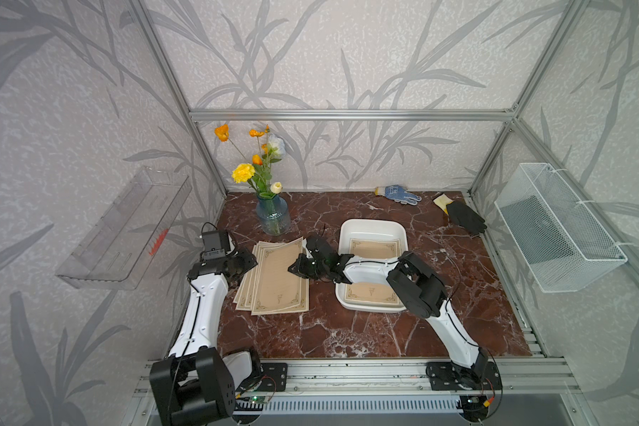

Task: Take out the stationery paper from the storage box
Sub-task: Place the stationery paper at the center of the board.

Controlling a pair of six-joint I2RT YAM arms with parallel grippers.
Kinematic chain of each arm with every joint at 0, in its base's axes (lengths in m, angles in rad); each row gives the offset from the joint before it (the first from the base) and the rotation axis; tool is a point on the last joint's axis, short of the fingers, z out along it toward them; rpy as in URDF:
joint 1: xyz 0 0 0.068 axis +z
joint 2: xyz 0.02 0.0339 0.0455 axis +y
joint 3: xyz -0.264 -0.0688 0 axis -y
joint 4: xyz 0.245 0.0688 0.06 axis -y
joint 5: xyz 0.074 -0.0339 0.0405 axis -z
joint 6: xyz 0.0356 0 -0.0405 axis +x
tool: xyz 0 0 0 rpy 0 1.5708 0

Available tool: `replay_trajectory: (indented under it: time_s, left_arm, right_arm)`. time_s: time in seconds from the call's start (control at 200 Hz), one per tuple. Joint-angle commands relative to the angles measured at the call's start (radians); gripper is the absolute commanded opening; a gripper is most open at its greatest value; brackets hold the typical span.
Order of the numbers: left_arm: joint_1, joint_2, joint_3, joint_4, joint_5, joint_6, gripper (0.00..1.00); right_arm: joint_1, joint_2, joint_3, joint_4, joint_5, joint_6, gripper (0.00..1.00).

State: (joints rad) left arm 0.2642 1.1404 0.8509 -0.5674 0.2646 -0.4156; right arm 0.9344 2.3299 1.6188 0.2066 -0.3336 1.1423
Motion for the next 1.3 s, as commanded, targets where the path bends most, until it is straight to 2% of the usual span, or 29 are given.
replay_trajectory:
  time_s: [0.0, 0.115, 0.3, 0.41, 0.665, 0.77, 0.875, 0.985, 1.07, 1.2, 1.295]
  left_arm:
    - [0.010, -0.018, 0.016, 0.004, 0.011, -0.002, 0.50]
    - [0.012, -0.021, 0.015, 0.007, 0.016, -0.003, 0.50]
    - [0.013, -0.034, 0.012, 0.004, 0.004, -0.003, 0.50]
    - [0.016, -0.041, 0.012, 0.001, 0.000, -0.002, 0.51]
    - [0.018, -0.043, 0.011, -0.002, -0.013, 0.001, 0.51]
    - [0.018, -0.018, 0.006, -0.011, -0.092, -0.021, 0.51]
    - [0.039, 0.084, 0.047, -0.053, -0.145, -0.040, 0.54]
    - [0.058, 0.202, 0.123, -0.110, -0.088, 0.005, 0.56]
    - [0.054, 0.209, 0.126, -0.108, -0.067, 0.003, 0.56]
    - [-0.014, 0.089, 0.082, -0.055, -0.117, 0.020, 0.56]
    - [-0.125, 0.018, 0.098, -0.056, -0.196, 0.035, 0.56]
  right_arm:
    - [0.003, 0.021, 0.076, -0.118, -0.015, -0.029, 0.16]
    - [0.003, 0.021, 0.092, -0.190, 0.002, -0.035, 0.22]
    - [0.002, -0.007, 0.098, -0.295, 0.056, -0.056, 0.49]
    - [0.003, -0.047, 0.083, -0.342, 0.104, -0.077, 0.56]
    - [0.001, -0.131, 0.048, -0.363, 0.160, -0.118, 0.57]
    - [0.002, -0.138, 0.071, -0.372, 0.148, -0.145, 0.57]
    - [0.003, -0.139, 0.101, -0.381, 0.123, -0.164, 0.57]
    - [0.006, -0.160, 0.115, -0.405, 0.117, -0.209, 0.56]
    - [0.004, -0.206, 0.095, -0.420, 0.133, -0.248, 0.56]
    - [-0.003, -0.305, 0.074, -0.504, 0.173, -0.354, 0.56]
    - [-0.014, -0.398, 0.040, -0.569, 0.204, -0.432, 0.57]
